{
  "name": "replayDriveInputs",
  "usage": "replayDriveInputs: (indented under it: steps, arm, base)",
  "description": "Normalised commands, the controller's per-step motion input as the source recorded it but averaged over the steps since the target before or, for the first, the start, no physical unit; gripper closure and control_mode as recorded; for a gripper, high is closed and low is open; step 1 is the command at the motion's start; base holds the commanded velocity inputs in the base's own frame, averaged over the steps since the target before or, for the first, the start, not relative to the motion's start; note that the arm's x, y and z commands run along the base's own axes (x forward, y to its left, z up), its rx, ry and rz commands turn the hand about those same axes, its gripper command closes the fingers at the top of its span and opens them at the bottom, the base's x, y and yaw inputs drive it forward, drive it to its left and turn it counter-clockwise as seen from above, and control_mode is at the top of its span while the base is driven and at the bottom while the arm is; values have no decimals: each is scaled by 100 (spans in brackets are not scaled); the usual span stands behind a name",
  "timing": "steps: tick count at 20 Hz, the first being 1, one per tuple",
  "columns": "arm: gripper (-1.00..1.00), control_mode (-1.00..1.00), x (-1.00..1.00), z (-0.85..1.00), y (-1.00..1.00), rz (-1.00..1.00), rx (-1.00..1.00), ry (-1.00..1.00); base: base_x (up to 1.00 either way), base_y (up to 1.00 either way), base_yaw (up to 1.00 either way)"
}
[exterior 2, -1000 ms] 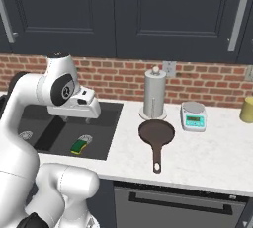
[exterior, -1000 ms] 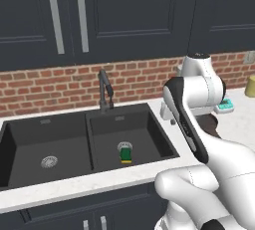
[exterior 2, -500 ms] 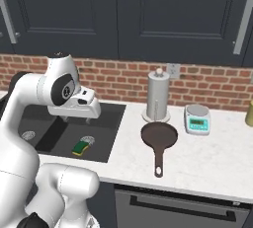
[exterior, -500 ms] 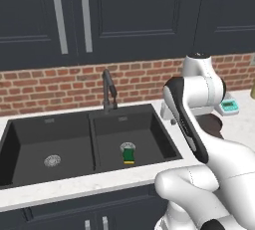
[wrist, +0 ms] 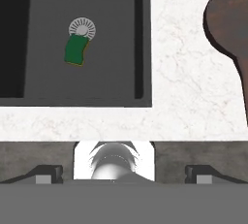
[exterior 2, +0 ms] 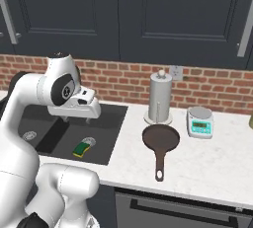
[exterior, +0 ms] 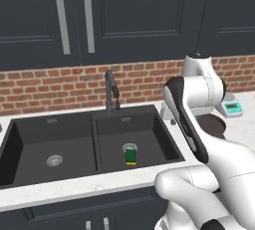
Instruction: Pick the pan and sponge and place them into the sink. Then turn on the water.
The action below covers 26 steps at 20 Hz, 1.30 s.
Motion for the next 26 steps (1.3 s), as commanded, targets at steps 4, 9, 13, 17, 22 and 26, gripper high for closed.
replayDriveInputs:
  steps: [4, 9, 13, 17, 22, 26]
  arm:
    - [-100, 100, 0, 0, 0, 0, 0, 0]
    - [-100, -100, 22, 0, -35, 0, 0, 0]
    - [-100, -100, 40, -4, -75, 0, 0, 0]
    - [-100, -100, 10, -32, -98, 0, 0, 0]
    - [-100, -100, 0, -37, -99, 0, 0, 0]
    - [-100, -100, 0, -39, -94, 0, 0, 0]
  base:
    - [20, -12, 3]
    - [4, -3, 0]
    - [0, 0, 0]
    - [0, 0, 0]
    - [0, 0, 0]
    - [0, 0, 0]
